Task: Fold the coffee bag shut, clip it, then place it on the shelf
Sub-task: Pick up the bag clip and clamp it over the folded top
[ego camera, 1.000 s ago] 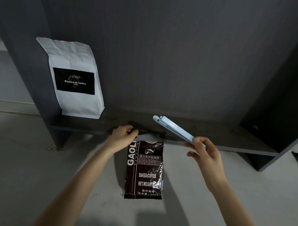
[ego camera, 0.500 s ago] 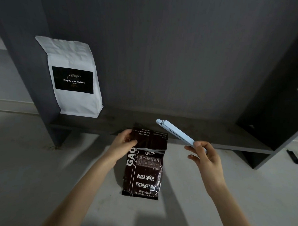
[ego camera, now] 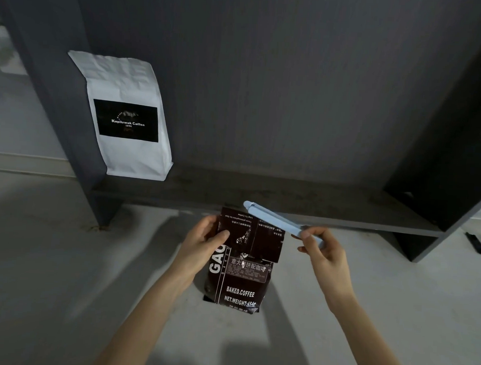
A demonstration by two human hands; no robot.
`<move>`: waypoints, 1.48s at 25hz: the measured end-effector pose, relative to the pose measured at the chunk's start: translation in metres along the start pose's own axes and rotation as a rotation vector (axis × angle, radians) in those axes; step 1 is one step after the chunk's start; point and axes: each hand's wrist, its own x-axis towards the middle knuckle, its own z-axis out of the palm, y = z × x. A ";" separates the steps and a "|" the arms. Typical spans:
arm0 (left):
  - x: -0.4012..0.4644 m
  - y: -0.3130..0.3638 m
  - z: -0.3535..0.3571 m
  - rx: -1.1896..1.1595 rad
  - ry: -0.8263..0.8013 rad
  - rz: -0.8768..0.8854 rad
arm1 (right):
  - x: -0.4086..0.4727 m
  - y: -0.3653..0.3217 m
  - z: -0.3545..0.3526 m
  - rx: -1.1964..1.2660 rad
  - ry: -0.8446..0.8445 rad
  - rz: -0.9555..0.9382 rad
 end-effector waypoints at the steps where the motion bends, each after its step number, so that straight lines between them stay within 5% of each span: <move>1: -0.002 -0.001 0.000 -0.012 0.003 -0.014 | -0.002 -0.002 0.003 -0.035 -0.020 -0.008; 24: -0.016 -0.006 0.000 -0.138 0.058 -0.056 | -0.009 0.009 0.036 0.164 -0.161 -0.024; 37: -0.016 -0.008 0.000 -0.119 0.043 -0.035 | -0.013 0.008 0.043 0.260 -0.107 0.033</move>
